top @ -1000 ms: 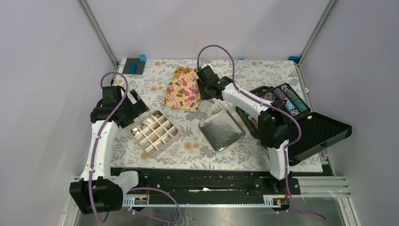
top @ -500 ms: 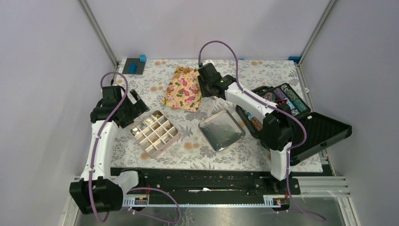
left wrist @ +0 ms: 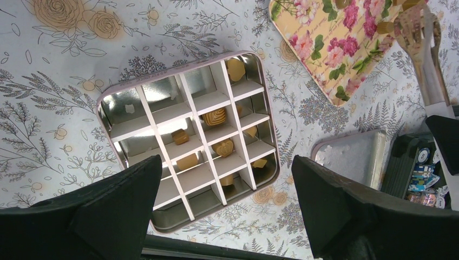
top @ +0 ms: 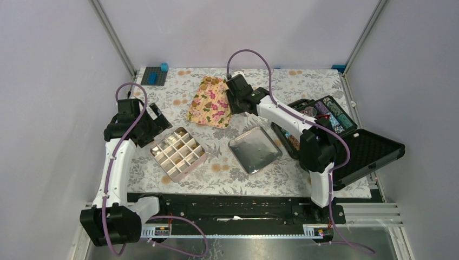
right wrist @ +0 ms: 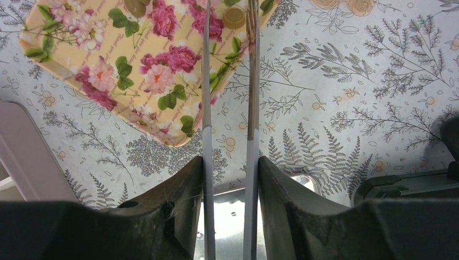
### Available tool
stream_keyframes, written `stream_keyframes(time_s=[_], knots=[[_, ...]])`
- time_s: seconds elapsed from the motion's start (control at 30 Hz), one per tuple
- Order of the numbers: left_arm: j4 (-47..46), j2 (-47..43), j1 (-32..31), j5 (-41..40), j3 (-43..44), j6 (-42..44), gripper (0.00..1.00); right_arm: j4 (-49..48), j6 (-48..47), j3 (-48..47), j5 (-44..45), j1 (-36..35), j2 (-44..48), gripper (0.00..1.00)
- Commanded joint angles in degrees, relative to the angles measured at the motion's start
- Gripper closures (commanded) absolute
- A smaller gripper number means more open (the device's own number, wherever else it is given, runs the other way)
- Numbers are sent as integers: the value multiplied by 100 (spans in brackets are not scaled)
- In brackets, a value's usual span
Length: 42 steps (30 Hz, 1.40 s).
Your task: Pack the chocolate
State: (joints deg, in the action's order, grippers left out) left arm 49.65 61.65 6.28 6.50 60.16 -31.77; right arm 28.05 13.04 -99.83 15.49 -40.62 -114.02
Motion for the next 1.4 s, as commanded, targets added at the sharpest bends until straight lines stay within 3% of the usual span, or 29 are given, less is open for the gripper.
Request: stream_keyframes(time_s=[0.0, 0.6, 1.37], knots=[[-133, -88, 39, 14, 60, 28, 1, -25, -65, -11, -27, -110, -102, 53], [-75, -161, 33, -4, 63, 13, 1, 277, -308, -38, 737, -364, -320, 54], [-61, -199, 39, 35, 81, -5, 1, 243, -338, -114, 787, -362, -333, 53]])
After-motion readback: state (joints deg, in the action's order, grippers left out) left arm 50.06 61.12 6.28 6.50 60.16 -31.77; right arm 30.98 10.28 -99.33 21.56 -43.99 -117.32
